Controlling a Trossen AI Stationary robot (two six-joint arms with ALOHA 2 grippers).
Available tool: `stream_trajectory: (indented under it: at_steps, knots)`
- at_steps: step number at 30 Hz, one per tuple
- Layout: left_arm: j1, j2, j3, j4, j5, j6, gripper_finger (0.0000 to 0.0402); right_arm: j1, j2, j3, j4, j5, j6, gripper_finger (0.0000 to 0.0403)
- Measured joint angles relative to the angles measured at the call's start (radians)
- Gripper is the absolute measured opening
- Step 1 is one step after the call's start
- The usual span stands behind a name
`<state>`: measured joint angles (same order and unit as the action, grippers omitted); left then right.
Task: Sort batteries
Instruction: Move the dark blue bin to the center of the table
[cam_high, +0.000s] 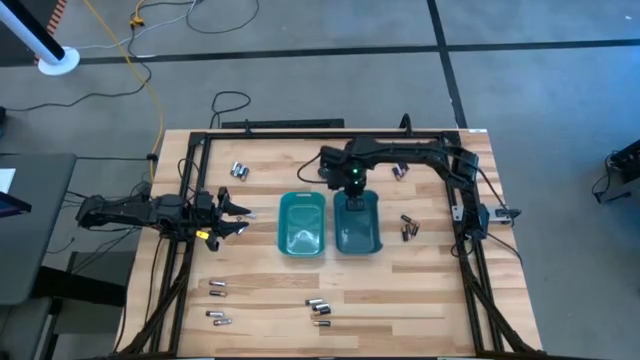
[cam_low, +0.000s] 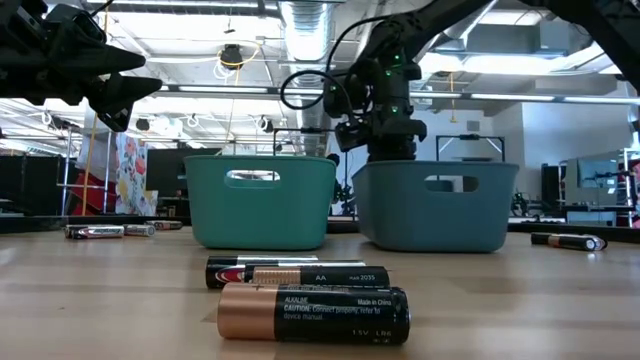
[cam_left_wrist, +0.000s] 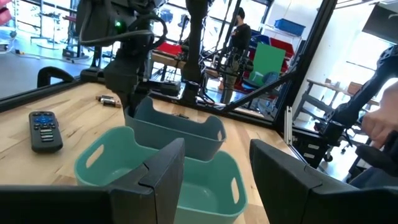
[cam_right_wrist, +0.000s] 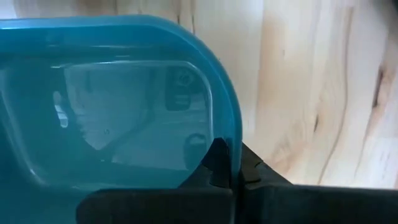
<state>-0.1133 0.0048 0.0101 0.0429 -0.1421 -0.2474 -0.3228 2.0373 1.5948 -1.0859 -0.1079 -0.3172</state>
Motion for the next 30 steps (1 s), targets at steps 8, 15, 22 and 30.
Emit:
stream_trajectory:
  at_steps: [8,15,22,30]
  knots:
    - [0.000,0.000,0.000,0.000,0.000,0.000,0.0177,0.014,0.000,0.000,0.002,0.000,0.002,0.0011]
    - [0.000,0.000,0.000,0.000,0.000,0.000,0.0177,0.013,0.000,0.000,0.020,0.000,-0.003,0.0050]
    - [0.000,0.000,0.000,0.000,0.000,0.000,0.0177,0.013,0.000,0.000,0.024,0.000,-0.006,0.0071]
    - [0.000,0.000,0.000,0.000,0.000,0.000,0.0177,0.007,-0.033,0.003,0.008,0.000,-0.006,0.0072]
